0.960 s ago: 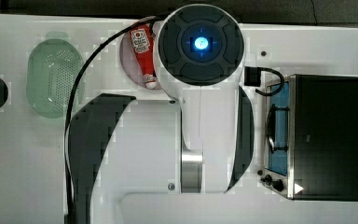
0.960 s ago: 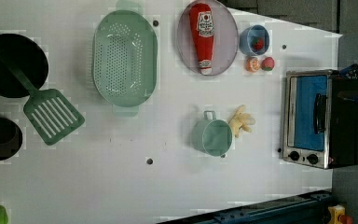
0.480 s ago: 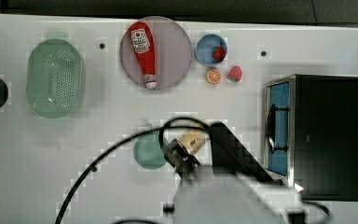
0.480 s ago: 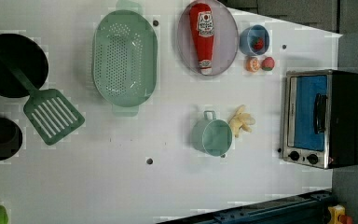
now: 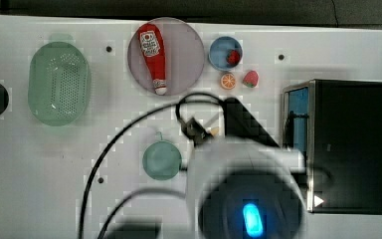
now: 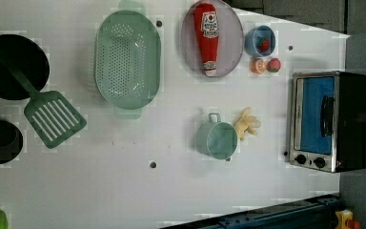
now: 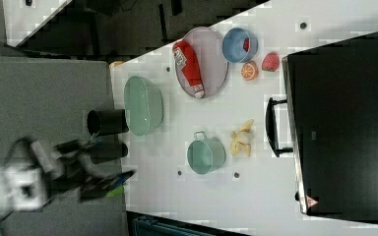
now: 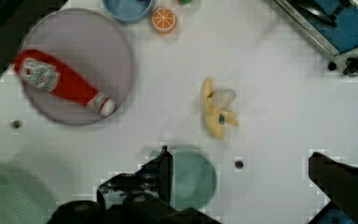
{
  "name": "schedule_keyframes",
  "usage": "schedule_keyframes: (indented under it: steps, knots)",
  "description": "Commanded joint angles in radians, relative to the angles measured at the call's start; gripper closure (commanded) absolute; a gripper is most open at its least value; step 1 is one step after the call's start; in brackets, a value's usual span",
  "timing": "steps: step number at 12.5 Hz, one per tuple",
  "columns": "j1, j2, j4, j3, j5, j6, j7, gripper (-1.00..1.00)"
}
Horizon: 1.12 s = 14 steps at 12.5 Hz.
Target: Pick banana from table and place on oven.
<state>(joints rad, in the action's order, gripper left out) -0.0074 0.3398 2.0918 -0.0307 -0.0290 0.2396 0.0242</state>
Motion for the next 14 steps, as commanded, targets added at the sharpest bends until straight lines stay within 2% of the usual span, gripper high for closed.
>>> schedule_keyframes:
  steps: [1, 7, 14]
  knots:
    - [-0.005, -0.136, 0.113, -0.018, 0.009, 0.141, -0.011, -1.00]
    - [-0.006, -0.353, 0.304, -0.020, 0.009, 0.630, -0.011, -1.00]
    - [-0.006, -0.645, 0.339, -0.020, 0.009, 0.878, -0.010, -1.00]
